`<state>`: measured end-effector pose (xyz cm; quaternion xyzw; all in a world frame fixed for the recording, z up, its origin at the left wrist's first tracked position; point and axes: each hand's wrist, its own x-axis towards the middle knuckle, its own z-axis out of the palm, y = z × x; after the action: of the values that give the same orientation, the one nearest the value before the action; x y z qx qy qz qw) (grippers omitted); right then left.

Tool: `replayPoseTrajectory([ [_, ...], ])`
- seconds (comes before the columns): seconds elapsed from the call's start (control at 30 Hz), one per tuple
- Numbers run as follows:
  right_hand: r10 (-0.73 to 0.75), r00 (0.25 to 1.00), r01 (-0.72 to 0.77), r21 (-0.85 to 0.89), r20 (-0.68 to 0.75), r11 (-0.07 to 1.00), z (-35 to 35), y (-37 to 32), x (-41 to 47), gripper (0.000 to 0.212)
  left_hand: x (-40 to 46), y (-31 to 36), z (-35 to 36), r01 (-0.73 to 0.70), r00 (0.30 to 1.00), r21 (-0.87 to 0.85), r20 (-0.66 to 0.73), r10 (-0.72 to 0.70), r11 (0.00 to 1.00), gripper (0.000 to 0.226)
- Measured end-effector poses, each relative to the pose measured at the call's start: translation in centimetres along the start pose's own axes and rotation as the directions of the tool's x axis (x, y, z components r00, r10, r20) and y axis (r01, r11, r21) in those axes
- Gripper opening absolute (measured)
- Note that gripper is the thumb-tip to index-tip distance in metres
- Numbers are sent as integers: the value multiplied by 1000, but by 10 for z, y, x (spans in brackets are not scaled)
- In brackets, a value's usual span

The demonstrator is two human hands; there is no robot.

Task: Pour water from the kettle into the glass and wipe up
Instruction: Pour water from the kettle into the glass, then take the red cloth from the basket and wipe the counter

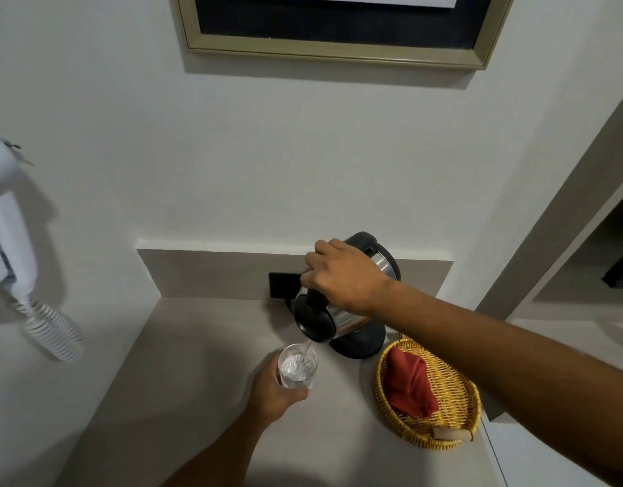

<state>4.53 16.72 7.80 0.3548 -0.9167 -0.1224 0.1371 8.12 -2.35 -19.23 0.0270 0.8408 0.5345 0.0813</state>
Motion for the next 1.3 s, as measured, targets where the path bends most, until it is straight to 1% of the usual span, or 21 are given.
replayPoseTrajectory([
  [0.1, 21, 1000, -20, 28, -19, 999, 7, 2, -2, 18, -1, 0, 0, -2, 1000, -14, 5, 2, 1000, 77],
  [0.2, 74, 997, -72, 85, -26, 994, 21, 8, -11, 16, 0, 0, 1, -6, 1000, -35, 0, 6, 999, 76],
  [0.3, 199, 980, -190, 196, -27, 962, 39, 16, -25, 12, 1, 0, 1, -5, 1000, -61, -3, 5, 998, 76],
  [0.37, 318, 947, -295, 300, -30, 907, 52, 24, -37, 19, 1, 0, 1, -6, 1000, -69, 5, 6, 998, 77],
  [0.43, 451, 893, -405, 414, -14, 815, 66, 36, -50, 35, 1, -1, 0, -15, 1000, -62, 7, 16, 998, 78],
  [0.47, 517, 856, -460, 457, 0, 761, 72, 42, -57, 39, 1, -1, 0, -21, 1000, -53, 10, 21, 998, 78],
  [0.53, 635, 772, -548, 523, 16, 653, 85, 54, -70, 36, 2, -3, 0, -15, 1000, -41, 12, 15, 999, 80],
  [0.6, 718, 696, -593, 581, 21, 558, 98, 63, -80, 35, 3, -3, -1, -2, 1000, -36, 11, 3, 999, 82],
  [0.7, 786, 617, -610, 650, 31, 453, 113, 70, -90, 35, 4, -4, 0, 11, 1000, -7, 21, -11, 1000, 80],
  [0.83, 870, 485, -591, 764, 83, 257, 132, 67, -90, 41, 3, -5, 1, 49, 998, 24, 33, -50, 999, 81],
  [0.93, 907, 373, -575, 816, 195, 61, 151, 65, -90, 44, 1, -2, 0, 64, 997, 49, 34, -66, 997, 81],
  [1.0, 916, 310, -568, 822, 256, -38, 161, 63, -93, 42, 0, 0, -1, 63, 997, 64, 36, -65, 996, 79],
  [1.07, 919, 283, -559, 826, 273, -73, 166, 62, -95, 41, -2, 4, -2, 65, 997, 73, 40, -68, 995, 76],
  [1.13, 926, 280, -582, 812, 252, -45, 163, 59, -99, 45, -3, 8, -4, 45, 998, 90, 49, -50, 995, 75],
  [1.17, 933, 259, -624, 781, 250, -36, 163, 54, -103, 49, -4, 8, -5, 24, 997, 109, 65, -32, 994, 75],
  [1.23, 960, 177, -704, 710, 218, -31, 168, 31, -117, 60, -4, 8, -10, -59, 993, 147, 107, 44, 987, 77],
  [1.3, 975, 122, -759, 651, 184, -28, 178, -10, -136, 62, -5, 8, -17, -168, 982, 242, 123, 142, 956, 81],
])
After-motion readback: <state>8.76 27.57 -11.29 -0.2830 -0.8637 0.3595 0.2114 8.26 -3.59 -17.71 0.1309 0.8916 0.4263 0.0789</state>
